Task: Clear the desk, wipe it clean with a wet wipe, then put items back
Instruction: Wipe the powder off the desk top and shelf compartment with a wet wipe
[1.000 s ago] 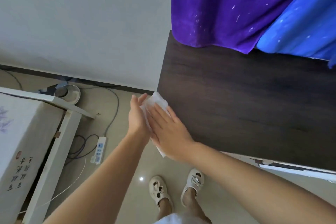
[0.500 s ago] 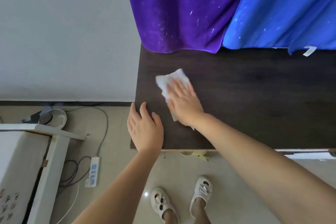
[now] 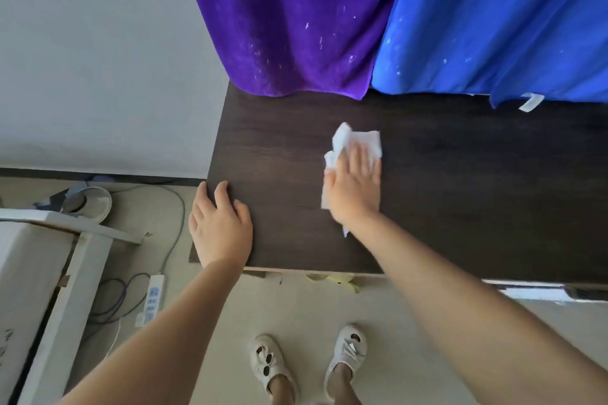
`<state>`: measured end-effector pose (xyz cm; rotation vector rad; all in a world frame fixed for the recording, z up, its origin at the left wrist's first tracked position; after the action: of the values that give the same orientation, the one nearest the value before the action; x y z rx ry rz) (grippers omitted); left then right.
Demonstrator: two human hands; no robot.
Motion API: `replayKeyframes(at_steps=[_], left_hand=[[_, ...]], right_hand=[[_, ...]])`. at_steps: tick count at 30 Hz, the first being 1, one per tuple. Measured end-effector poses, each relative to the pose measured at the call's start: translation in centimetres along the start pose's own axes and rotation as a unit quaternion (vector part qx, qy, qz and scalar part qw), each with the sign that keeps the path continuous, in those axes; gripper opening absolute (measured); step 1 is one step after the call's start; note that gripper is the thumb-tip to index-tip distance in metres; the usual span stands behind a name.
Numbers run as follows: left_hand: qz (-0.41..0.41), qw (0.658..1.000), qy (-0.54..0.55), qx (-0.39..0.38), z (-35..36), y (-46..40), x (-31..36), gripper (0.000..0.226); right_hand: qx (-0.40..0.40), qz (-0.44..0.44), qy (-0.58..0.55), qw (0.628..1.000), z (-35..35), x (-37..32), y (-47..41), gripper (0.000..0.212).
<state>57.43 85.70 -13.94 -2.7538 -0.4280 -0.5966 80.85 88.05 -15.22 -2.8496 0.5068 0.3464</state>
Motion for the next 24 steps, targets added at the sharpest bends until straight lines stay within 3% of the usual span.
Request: replayKeyframes(at_steps=[2,4,7,9,12,14,18,22,24], left_hand=[[-0.007,1.000,0.000,0.009,-0.1,0.0,-0.1,0.038],[-0.010,1.000,0.002,0.018,-0.2,0.1,-0.1,0.038],[-0.005,0.999,0.003,0.032,-0.4,0.3,0.0,0.038],[0.002,0.999,-0.002,0.036,-0.5,0.3,0.2,0.039],[0.011,0.999,-0.010,0.032,-0.5,0.4,0.4,0.039],[0.045,0.999,-0.021,0.022,-0.5,0.7,1.0,0.038],[0.126,0.990,-0.038,-0.045,-0.6,3.1,3.3,0.039],[0.250,0.962,0.014,-0.109,-1.9,7.1,7.7,0.045],[0.294,0.947,0.056,-0.119,-3.1,8.4,10.1,0.045]], right_hand=[[-0.016,-0.179,-0.038,0.983,0.7,-6.3,5.6,0.059],[-0.054,-0.304,-0.056,0.950,0.4,-8.7,9.3,0.053],[-0.088,-0.368,-0.052,0.924,-0.3,-4.7,8.8,0.055],[-0.080,-0.316,-0.013,0.945,-1.4,1.2,6.7,0.059],[-0.028,-0.154,0.029,0.987,-4.4,12.2,5.0,0.059],[-0.011,-0.080,0.042,0.996,-6.3,16.9,6.3,0.057],[0.018,-0.013,-0.008,1.000,-9.0,17.4,9.1,0.035],[0.021,0.104,-0.084,0.991,-12.6,16.1,9.2,0.030],[0.027,0.121,-0.127,0.984,-15.0,15.5,9.3,0.029]])
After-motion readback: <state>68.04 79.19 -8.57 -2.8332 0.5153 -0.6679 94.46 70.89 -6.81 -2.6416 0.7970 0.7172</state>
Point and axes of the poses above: each hand's wrist, its own y-axis away from the middle knuckle, its own z-axis out of the palm, x = y × z, the point moved 7 cm from there along -y, towards the middle knuckle, and after that the axes turned 14 degrees about x, right-handed, at the moved point
